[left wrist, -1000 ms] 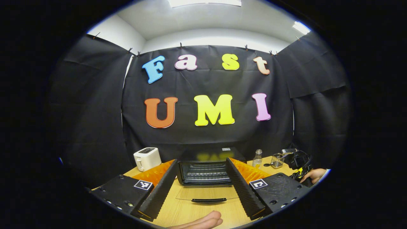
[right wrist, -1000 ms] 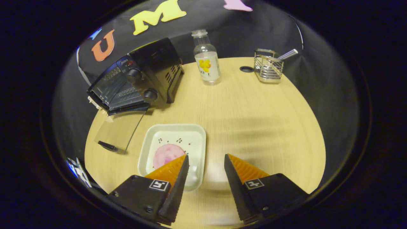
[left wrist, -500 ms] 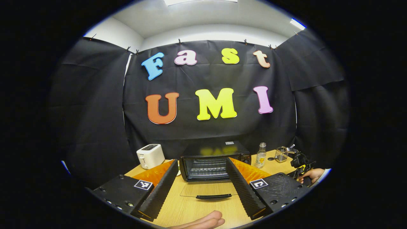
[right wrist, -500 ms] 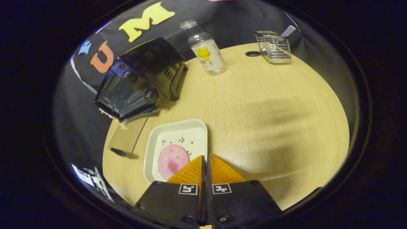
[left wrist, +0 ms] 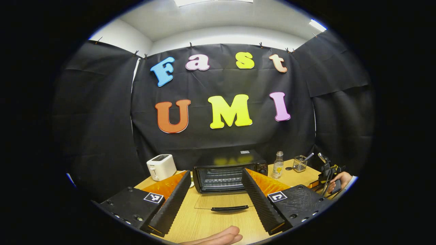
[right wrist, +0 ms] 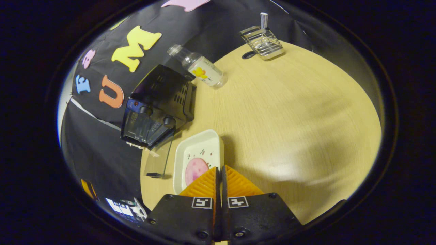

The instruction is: Open the electric oven with the left hand, put the food in, and close the electric oven.

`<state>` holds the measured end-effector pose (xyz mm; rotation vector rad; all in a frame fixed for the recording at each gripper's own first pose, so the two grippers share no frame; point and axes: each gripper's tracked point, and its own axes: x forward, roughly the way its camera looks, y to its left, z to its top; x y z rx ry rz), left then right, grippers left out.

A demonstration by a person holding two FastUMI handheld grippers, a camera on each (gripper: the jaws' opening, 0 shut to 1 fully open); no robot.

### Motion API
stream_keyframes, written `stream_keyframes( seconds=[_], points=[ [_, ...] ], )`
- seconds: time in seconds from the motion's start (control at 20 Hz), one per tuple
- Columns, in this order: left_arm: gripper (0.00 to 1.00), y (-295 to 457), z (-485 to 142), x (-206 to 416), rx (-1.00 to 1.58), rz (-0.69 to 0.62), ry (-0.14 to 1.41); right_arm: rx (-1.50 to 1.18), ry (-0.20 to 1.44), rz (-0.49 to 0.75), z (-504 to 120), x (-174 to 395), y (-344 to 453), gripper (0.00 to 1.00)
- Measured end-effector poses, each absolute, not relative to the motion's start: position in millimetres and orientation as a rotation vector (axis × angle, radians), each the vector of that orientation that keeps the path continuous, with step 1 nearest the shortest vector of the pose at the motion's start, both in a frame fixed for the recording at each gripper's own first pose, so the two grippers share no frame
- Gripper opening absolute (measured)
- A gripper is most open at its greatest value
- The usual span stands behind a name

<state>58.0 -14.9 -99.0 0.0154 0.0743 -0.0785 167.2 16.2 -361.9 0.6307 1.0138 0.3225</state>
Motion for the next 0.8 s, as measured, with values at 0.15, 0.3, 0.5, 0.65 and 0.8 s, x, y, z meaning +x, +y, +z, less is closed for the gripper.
stream_keyframes(
  seconds=[0.15, 0.3, 0.5, 0.65, 0.8],
  points=[
    [0.95, -8.1, -102.9, 57.9, -0.007, -0.078, 0.087, 0.635, 0.971, 0.325, -332.7, 161.6, 12.3, 0.0],
    [0.95, 4.6, -107.2, 58.6, -0.009, -0.063, 0.094, 0.627, 0.926, 0.336, -302.6, 158.0, 24.4, 0.04],
    [0.95, 18.4, -114.0, 54.5, -0.022, -0.051, 0.097, 0.661, 0.907, 0.398, -274.6, 149.7, 68.3, 0.04],
    [0.95, 35.3, -121.5, 51.1, -0.027, -0.028, 0.107, 0.668, 0.906, 0.457, -260.1, 142.6, 113.7, 0.04],
    [0.95, 52.6, -129.6, 47.7, -0.021, -0.001, 0.112, 0.617, 0.909, 0.492, -258.3, 145.9, 159.7, 0.0]
  ],
)
